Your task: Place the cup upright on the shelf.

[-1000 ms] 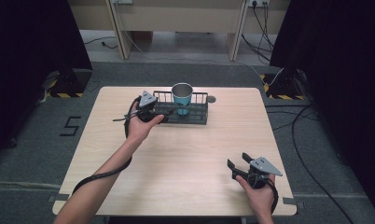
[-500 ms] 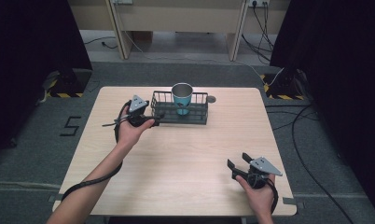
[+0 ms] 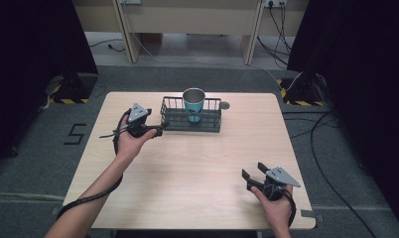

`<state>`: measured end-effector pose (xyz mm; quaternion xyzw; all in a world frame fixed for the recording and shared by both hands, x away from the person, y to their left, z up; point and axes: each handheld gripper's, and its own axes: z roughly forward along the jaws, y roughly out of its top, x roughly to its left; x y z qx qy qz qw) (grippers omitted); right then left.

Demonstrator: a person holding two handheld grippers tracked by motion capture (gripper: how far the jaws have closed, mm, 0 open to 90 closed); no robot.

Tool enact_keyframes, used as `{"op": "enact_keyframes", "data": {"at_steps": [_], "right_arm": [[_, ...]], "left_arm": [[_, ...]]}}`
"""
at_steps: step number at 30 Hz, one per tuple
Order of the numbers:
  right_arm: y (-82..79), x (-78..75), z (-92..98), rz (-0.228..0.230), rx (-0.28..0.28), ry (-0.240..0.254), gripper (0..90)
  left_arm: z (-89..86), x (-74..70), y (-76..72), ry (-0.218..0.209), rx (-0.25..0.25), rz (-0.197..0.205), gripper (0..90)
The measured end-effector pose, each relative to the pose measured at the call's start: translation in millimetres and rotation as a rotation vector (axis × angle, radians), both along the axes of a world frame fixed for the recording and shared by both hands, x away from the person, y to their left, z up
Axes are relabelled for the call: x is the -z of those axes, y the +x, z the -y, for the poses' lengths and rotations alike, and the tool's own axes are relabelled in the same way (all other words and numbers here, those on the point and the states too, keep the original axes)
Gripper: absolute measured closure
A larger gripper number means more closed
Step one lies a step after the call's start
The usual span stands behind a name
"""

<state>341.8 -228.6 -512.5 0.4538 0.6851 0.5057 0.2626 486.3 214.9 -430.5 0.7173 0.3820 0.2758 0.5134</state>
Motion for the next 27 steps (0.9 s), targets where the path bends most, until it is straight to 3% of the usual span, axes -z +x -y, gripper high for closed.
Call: {"op": "enact_keyframes", "data": {"at_steps": [27], "right_arm": [[-0.8, 0.0, -0.3, -0.002, 0.006, 0.001, 28.3]], "left_arm": [[-39.7, 21.8, -47.4, 0.006, -0.015, -0.003, 14.4]]}}
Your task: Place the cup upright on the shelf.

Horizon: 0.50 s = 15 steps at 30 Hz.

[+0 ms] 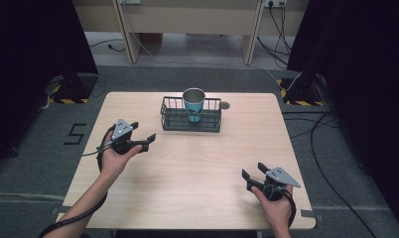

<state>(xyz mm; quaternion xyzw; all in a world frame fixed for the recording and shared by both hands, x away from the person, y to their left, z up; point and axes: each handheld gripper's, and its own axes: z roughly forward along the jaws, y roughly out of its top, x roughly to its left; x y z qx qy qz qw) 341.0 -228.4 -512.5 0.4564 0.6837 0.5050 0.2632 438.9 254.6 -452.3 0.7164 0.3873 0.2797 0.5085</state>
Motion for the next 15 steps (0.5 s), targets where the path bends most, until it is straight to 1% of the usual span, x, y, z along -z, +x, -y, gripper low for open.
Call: {"op": "enact_keyframes", "data": {"at_steps": [11, 14, 15], "right_arm": [[0.0, 0.0, 0.1, 0.001, 0.000, -0.004, 28.2], [0.0, 0.0, 0.1, 0.002, 0.000, -0.005, 28.2], [0.0, 0.0, 0.1, 0.002, 0.000, -0.005, 28.2]], "left_arm": [[-21.5, 10.7, -17.6, -0.001, -0.023, -0.008, 14.3], [-28.0, 16.8, -23.9, -0.005, -0.034, -0.018, 14.4], [-28.0, 16.8, -23.9, -0.005, -0.034, -0.018, 14.4]]}}
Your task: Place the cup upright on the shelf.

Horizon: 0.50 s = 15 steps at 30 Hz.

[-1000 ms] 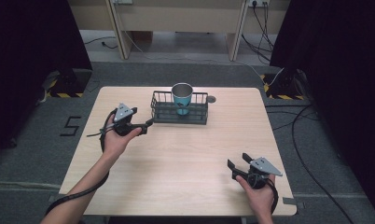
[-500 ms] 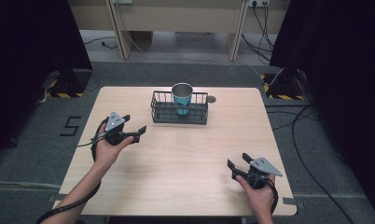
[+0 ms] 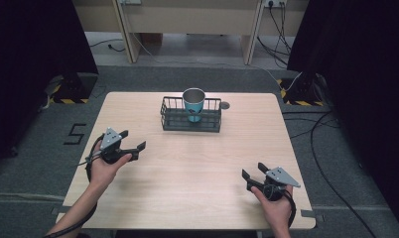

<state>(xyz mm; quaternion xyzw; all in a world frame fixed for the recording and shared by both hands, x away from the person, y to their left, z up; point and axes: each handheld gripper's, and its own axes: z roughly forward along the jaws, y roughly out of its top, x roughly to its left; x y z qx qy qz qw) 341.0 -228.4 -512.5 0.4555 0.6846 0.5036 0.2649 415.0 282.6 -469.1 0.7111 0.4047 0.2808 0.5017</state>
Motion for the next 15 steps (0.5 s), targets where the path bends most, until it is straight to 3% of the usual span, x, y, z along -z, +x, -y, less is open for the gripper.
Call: {"op": "enact_keyframes", "data": {"at_steps": [15], "right_arm": [[0.1, 0.0, 0.2, 0.001, 0.001, -0.002, 28.1]], "left_arm": [[-18.5, 25.7, -18.8, 0.009, -0.026, -0.045, 14.4]]}}
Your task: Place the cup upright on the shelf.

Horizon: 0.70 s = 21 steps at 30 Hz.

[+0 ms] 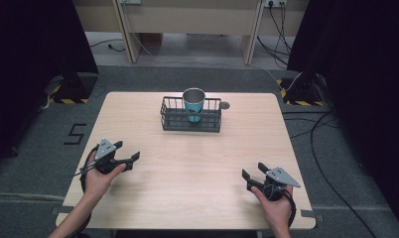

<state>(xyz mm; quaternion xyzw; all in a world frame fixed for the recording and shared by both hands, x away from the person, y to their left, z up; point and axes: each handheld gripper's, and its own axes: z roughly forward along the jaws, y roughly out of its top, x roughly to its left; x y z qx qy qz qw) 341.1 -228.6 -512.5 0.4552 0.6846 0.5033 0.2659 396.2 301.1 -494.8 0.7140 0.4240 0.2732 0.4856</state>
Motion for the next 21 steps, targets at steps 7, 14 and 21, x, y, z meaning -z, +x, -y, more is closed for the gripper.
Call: {"op": "enact_keyframes", "data": {"at_steps": [7, 14, 21], "right_arm": [[0.0, 0.0, 0.2, 0.001, -0.003, 0.000, 28.2], [1.0, -0.1, 0.1, 0.005, -0.011, -0.011, 28.2], [0.7, -0.2, 0.9, 0.006, -0.007, -0.013, 28.2]], "left_arm": [[-6.4, 12.2, -10.3, -0.013, -0.024, -0.017, 14.4], [-11.4, 11.6, -13.2, -0.014, -0.043, 0.007, 14.4], [-10.4, 13.0, -13.6, -0.012, -0.033, 0.006, 14.4]]}}
